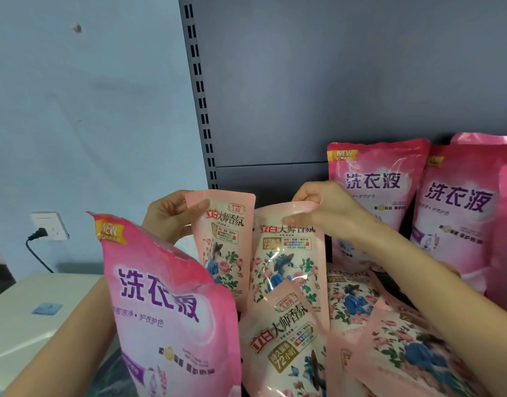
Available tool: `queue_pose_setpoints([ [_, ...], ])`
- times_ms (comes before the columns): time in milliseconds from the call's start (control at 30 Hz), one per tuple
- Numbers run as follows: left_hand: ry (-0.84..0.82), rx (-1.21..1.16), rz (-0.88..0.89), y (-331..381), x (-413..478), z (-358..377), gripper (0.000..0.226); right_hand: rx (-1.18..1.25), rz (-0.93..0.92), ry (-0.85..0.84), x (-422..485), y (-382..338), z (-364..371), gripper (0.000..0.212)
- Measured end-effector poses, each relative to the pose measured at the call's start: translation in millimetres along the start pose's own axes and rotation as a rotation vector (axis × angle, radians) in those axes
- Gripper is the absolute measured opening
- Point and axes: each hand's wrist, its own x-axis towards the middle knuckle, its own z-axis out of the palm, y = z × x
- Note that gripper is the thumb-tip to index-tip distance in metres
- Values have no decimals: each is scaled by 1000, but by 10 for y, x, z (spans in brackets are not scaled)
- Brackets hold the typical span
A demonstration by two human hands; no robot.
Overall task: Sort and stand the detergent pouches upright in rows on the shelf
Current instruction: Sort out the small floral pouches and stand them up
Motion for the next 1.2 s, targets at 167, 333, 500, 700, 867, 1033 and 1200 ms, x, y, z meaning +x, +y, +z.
queue_pose_setpoints([
  [167,-24,12,17,34,-36,1,9,-26,-103,56,-48,-203,-70,24],
  [333,-22,31,37,59,-62,-17,9,23,-178,173,-82,-340,-88,30],
  [500,-25,51,79,128,-80,-24,10,38,-178,241,-83,-334,5,29],
  [700,-112,191,173,269,-67,-53,9,91,-102,115,-59,-293,-70,21],
  [867,-230,385,216,440,-8,-73,4,260,17,9,-76,-265,-143,20],
  [1033,-366,479,217,587,-6,-29,6,439,138,-4,-80,-216,-131,20],
  [1200,-420,560,214,663,10,55,8,540,159,26,-72,-190,-57,27],
])
